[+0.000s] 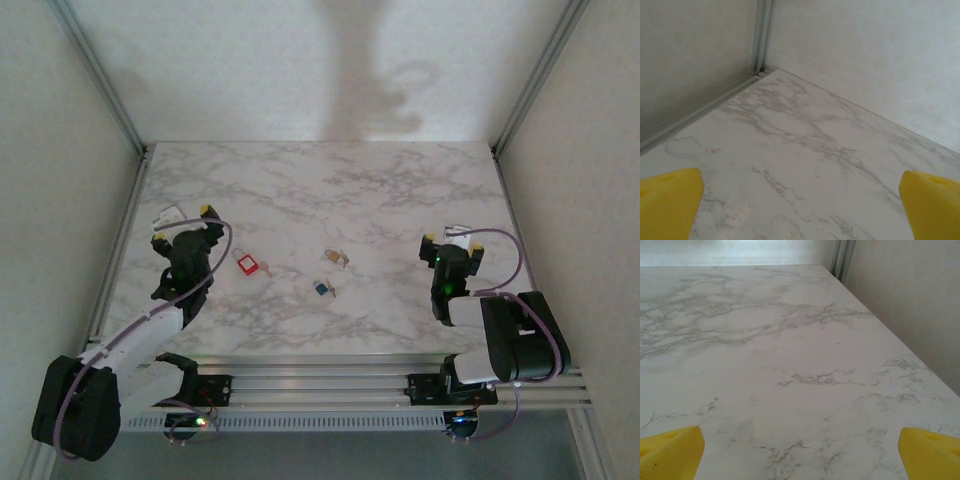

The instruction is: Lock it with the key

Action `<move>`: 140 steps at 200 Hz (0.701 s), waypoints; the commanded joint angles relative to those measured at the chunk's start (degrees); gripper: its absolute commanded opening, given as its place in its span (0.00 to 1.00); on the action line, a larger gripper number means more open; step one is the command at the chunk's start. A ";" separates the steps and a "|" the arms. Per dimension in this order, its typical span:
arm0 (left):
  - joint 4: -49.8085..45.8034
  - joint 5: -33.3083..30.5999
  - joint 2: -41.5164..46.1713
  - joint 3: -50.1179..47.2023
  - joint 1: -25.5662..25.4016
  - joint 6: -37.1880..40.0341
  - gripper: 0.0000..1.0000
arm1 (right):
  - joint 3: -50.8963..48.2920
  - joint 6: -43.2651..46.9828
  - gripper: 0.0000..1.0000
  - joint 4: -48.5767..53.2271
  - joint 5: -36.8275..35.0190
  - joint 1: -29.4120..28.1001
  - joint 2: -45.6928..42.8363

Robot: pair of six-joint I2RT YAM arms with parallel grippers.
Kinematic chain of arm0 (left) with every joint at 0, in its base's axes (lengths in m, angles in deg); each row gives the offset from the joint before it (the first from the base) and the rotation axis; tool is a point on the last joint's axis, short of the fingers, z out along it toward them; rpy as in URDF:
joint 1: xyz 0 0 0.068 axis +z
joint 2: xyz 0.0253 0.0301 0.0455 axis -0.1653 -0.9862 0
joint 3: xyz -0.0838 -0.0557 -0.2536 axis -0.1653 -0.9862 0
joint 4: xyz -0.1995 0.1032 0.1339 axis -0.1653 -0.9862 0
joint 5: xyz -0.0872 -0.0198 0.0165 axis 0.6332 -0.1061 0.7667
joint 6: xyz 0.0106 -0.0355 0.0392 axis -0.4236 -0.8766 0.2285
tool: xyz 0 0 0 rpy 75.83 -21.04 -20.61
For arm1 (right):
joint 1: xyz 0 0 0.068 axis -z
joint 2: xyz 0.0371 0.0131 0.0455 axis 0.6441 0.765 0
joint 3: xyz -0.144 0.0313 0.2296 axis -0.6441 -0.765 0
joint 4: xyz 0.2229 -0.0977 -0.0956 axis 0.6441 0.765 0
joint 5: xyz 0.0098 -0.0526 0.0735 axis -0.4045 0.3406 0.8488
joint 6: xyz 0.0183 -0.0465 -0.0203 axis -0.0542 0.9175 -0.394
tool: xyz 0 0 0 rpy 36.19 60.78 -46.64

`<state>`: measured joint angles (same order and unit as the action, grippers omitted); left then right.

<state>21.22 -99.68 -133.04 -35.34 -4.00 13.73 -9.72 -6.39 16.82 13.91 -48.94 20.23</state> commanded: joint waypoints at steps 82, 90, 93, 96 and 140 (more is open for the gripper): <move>12.11 6.05 -5.85 -5.47 8.15 4.17 0.99 | -0.07 -0.21 0.99 -9.41 7.03 1.31 3.21; 13.88 7.07 -6.21 -6.18 8.68 4.99 1.00 | 0.71 -0.24 0.99 -6.58 8.25 1.34 2.86; 14.37 7.59 -6.39 -6.37 8.91 5.37 1.00 | 1.16 -0.15 0.99 -5.82 8.51 1.33 2.95; 14.80 8.03 -6.61 -6.50 9.11 5.78 1.00 | 1.63 0.09 0.99 -5.68 8.80 1.34 3.43; 25.36 12.49 -10.81 -10.26 11.88 9.62 1.00 | 6.20 1.38 0.99 -1.61 13.51 1.80 8.35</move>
<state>36.80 -91.33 -141.98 -42.69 6.38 19.68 -6.05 -5.69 14.35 24.71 -47.93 28.43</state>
